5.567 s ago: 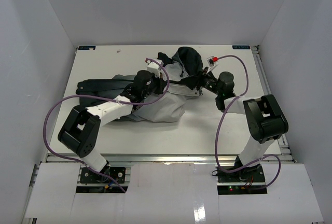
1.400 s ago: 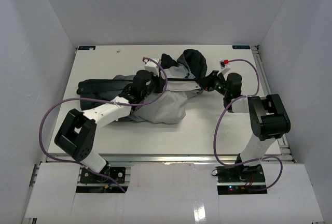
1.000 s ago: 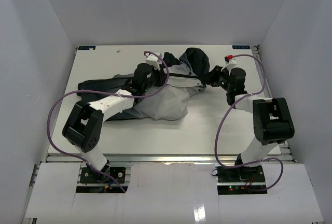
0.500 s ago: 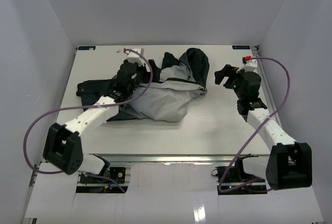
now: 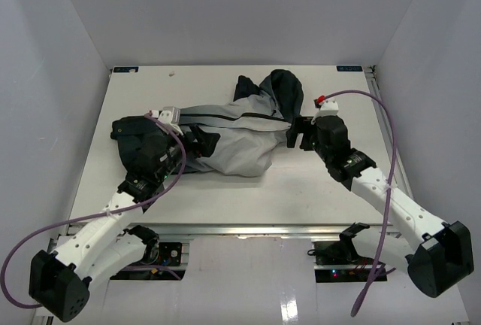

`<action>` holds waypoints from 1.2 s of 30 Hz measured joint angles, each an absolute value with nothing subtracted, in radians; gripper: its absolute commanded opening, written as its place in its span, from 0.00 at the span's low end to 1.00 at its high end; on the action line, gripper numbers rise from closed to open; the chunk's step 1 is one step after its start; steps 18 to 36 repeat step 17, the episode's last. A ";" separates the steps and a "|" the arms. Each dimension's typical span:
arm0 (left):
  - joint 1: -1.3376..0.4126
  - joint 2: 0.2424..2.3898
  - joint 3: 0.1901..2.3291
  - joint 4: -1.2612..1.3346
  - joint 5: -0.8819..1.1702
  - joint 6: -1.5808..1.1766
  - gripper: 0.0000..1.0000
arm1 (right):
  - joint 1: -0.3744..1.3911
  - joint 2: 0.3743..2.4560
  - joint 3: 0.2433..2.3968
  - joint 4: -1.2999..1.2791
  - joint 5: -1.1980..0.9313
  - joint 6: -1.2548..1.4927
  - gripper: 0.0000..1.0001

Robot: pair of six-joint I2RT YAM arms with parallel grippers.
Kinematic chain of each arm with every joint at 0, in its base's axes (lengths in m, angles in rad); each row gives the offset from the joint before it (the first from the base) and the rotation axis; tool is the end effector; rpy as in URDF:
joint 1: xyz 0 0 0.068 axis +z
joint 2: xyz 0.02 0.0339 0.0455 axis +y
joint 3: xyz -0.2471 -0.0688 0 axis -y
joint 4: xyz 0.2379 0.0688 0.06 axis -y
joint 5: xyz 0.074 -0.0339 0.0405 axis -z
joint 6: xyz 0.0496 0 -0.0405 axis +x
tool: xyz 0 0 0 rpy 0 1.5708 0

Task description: Zip up the jacket

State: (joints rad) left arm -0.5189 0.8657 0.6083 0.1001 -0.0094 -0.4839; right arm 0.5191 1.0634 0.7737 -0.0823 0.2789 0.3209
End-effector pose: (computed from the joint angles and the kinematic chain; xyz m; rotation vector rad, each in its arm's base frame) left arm 0.1976 -0.1123 0.2798 0.0241 1.7840 -0.7249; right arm 0.2312 0.1163 0.2748 -0.0068 1.9386 0.2903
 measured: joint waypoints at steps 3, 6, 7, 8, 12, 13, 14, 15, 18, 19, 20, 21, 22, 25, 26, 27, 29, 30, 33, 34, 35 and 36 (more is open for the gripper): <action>-0.528 0.778 0.542 0.136 0.050 -0.514 0.98 | 0.564 0.975 0.748 -0.088 0.236 0.316 0.90; -0.548 0.703 0.483 0.154 0.088 -0.525 0.98 | 0.570 0.872 0.725 -0.081 0.203 0.306 0.90; -0.556 0.696 0.478 0.154 0.090 -0.524 0.98 | 0.570 0.847 0.721 -0.077 0.192 0.305 0.90; -0.564 0.694 0.477 0.157 0.090 -0.524 0.98 | 0.570 0.822 0.712 -0.073 0.178 0.304 0.90; -0.570 0.687 0.470 0.158 0.092 -0.523 0.98 | 0.570 0.764 0.663 -0.058 0.137 0.304 0.90; -0.571 0.682 0.469 0.157 0.096 -0.522 0.98 | 0.570 0.759 0.653 -0.059 0.131 0.303 0.90; -0.572 0.674 0.468 0.157 0.099 -0.519 0.98 | 0.570 0.755 0.646 -0.062 0.127 0.303 0.90; -0.574 0.663 0.468 0.157 0.101 -0.516 0.98 | 0.570 0.750 0.641 -0.065 0.123 0.303 0.90; -0.580 0.630 0.466 0.158 0.102 -0.509 0.98 | 0.570 0.735 0.639 -0.066 0.120 0.302 0.90; -0.580 0.630 0.466 0.158 0.102 -0.509 0.98 | 0.570 0.735 0.639 -0.066 0.120 0.302 0.90; -0.580 0.630 0.466 0.158 0.102 -0.509 0.98 | 0.570 0.735 0.639 -0.066 0.120 0.302 0.90; -0.580 0.630 0.466 0.158 0.102 -0.509 0.98 | 0.570 0.735 0.639 -0.066 0.120 0.302 0.90; -0.580 0.630 0.466 0.158 0.102 -0.509 0.98 | 0.570 0.735 0.639 -0.066 0.120 0.302 0.90; -0.580 0.630 0.466 0.158 0.102 -0.509 0.98 | 0.570 0.735 0.639 -0.066 0.120 0.302 0.90; -0.580 0.630 0.466 0.158 0.102 -0.509 0.98 | 0.570 0.735 0.639 -0.066 0.120 0.302 0.90; -0.580 0.630 0.466 0.158 0.102 -0.509 0.98 | 0.570 0.735 0.639 -0.066 0.120 0.302 0.90; -0.580 0.630 0.466 0.158 0.102 -0.509 0.98 | 0.570 0.735 0.639 -0.066 0.120 0.302 0.90; -0.580 0.630 0.466 0.158 0.102 -0.509 0.98 | 0.570 0.735 0.639 -0.066 0.120 0.302 0.90; -0.580 0.630 0.466 0.158 0.102 -0.509 0.98 | 0.570 0.735 0.639 -0.066 0.120 0.302 0.90; -0.580 0.630 0.466 0.158 0.102 -0.509 0.98 | 0.570 0.735 0.639 -0.066 0.120 0.302 0.90; -0.580 0.630 0.466 0.158 0.102 -0.509 0.98 | 0.570 0.735 0.639 -0.066 0.120 0.302 0.90; -0.580 0.630 0.466 0.158 0.102 -0.509 0.98 | 0.570 0.735 0.639 -0.066 0.120 0.302 0.90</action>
